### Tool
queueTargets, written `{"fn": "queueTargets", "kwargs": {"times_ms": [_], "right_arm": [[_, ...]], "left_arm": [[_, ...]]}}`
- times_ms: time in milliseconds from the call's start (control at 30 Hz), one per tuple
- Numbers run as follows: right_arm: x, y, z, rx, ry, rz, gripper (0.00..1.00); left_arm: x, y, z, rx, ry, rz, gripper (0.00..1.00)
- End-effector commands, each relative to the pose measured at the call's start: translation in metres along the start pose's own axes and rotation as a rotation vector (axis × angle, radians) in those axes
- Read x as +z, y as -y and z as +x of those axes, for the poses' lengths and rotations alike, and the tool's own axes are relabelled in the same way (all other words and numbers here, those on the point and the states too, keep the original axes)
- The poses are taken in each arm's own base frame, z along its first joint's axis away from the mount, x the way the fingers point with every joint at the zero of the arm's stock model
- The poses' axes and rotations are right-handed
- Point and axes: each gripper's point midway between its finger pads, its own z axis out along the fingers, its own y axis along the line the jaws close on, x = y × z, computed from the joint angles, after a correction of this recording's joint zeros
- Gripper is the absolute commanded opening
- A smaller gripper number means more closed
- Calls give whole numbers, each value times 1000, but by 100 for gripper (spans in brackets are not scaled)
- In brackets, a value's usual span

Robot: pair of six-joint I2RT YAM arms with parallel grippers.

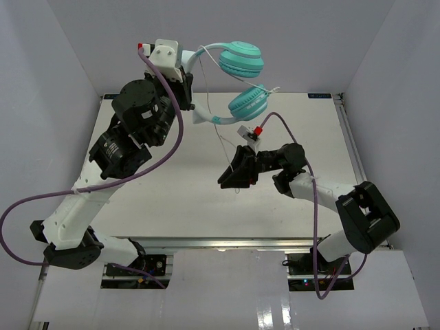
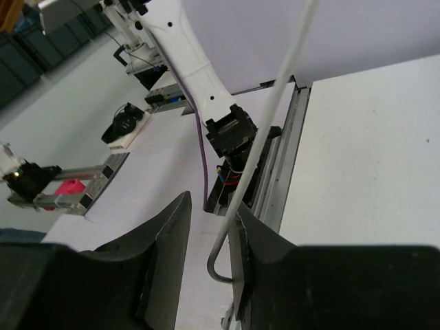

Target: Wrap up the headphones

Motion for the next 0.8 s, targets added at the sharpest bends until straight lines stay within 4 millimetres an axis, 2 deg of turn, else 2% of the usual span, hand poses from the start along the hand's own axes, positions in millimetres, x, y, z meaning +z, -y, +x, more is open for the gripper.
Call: {"fn": "queueTargets", "kwargs": {"times_ms": [0, 200, 333, 533, 667, 767], "right_arm": [[4, -10, -1, -167, 7, -20, 35], [7, -16, 6, -175, -11, -30, 35], [16, -27, 17, -180, -45, -79, 35], [26, -42, 32, -196, -81, -138, 35], [31, -49, 34, -197, -90, -166, 32], [33, -53, 38, -195, -99, -181, 28]], "left_arm": [[-15, -25, -49, -37, 124, -84, 0], [-1, -36, -47, 50, 115, -164, 0], [17, -54, -37, 83, 85, -207, 0], [56, -122, 2, 48, -12, -280, 0], [73, -141, 24, 1, -56, -274, 0], [80, -160, 33, -22, -74, -291, 0]]}}
